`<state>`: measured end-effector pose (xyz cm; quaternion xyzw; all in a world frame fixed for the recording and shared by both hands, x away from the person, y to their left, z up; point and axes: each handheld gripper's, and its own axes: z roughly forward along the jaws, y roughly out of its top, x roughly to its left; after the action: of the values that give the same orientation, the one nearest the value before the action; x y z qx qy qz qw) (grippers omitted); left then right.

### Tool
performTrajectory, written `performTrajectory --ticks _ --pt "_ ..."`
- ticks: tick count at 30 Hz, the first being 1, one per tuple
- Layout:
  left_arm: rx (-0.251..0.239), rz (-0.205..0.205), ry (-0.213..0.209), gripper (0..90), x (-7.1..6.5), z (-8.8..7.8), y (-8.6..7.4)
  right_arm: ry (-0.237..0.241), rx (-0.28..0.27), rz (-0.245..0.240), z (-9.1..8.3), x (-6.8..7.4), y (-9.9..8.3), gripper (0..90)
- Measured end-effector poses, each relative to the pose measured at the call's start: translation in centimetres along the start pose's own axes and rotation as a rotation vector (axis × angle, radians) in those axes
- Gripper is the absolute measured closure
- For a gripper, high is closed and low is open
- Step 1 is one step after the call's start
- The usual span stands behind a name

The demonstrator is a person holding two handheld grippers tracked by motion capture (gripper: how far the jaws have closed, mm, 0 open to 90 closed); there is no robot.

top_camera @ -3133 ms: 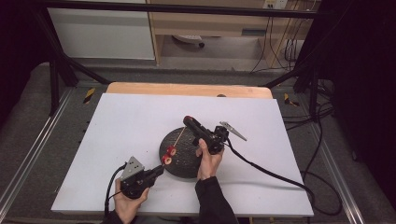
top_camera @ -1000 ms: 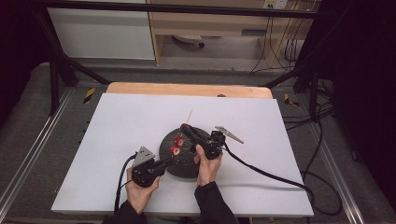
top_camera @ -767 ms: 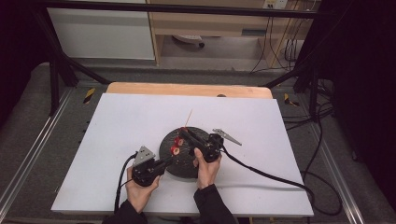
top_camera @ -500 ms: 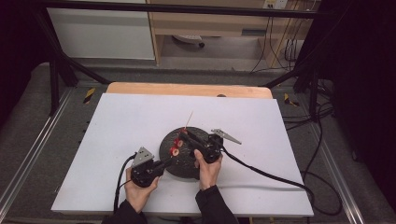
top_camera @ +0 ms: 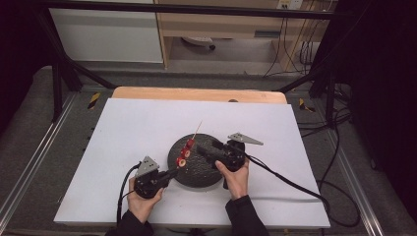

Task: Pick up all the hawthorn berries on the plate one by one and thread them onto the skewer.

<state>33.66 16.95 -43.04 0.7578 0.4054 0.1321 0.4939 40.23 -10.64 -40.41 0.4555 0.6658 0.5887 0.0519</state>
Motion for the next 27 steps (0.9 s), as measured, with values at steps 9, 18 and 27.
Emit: performTrajectory --ticks 9,18,27 --pt "0.039 0.023 -0.021 88.4 0.2 -0.3 0.1 -0.060 0.130 -0.128 -2.4 -2.5 -0.2 5.7" --pt "0.078 0.056 -0.023 88.4 0.6 -1.0 0.3 -0.087 0.241 -0.205 -5.2 -5.1 -1.5 1.2" --pt "0.113 0.068 -0.025 88.4 0.9 -0.8 1.3 -0.102 0.266 -0.223 -8.0 -7.7 -3.0 0.7"
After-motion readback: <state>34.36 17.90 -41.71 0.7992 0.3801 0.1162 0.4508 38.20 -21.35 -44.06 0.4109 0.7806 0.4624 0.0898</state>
